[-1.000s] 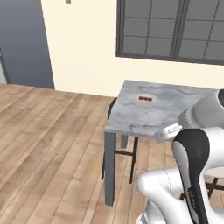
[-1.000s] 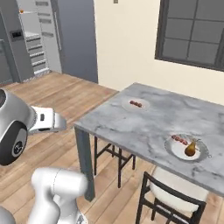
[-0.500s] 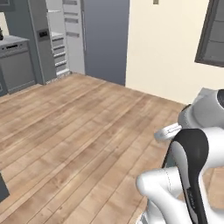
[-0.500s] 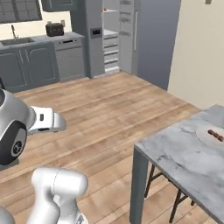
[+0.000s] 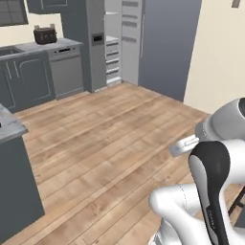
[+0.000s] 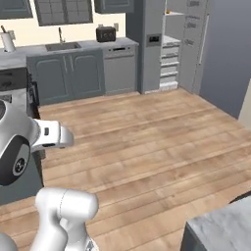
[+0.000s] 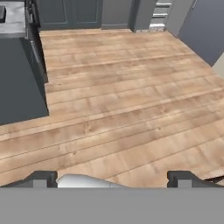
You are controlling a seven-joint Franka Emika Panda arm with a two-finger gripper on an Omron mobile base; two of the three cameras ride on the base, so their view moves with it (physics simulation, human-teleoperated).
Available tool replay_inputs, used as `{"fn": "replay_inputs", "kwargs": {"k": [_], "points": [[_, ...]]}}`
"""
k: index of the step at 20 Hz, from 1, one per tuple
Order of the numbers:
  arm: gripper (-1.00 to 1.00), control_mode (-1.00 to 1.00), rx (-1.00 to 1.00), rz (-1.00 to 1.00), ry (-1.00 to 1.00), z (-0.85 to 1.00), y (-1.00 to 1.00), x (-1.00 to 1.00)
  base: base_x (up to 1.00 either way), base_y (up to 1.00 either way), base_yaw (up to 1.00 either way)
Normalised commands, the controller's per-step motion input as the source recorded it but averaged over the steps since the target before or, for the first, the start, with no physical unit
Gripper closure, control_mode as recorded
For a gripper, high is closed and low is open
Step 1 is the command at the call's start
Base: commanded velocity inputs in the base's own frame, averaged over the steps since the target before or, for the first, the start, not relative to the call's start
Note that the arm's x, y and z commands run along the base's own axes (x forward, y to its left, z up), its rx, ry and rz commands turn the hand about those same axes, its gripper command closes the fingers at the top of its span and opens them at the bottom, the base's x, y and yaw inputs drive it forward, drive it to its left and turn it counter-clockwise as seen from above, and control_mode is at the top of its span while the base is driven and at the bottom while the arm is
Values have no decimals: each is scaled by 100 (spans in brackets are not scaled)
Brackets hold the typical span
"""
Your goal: Pick up the pear and tangerine from the fridge and place one fruit on each plate on the dining counter.
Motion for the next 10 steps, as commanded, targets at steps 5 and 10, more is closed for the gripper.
{"fn": "replay_inputs", "kwargs": {"k": [5,10], "points": [[-100,100,0,0,0,0,0,0,100,0,23],[-100,100,0,0,0,0,0,0,100,-2,19]]}}
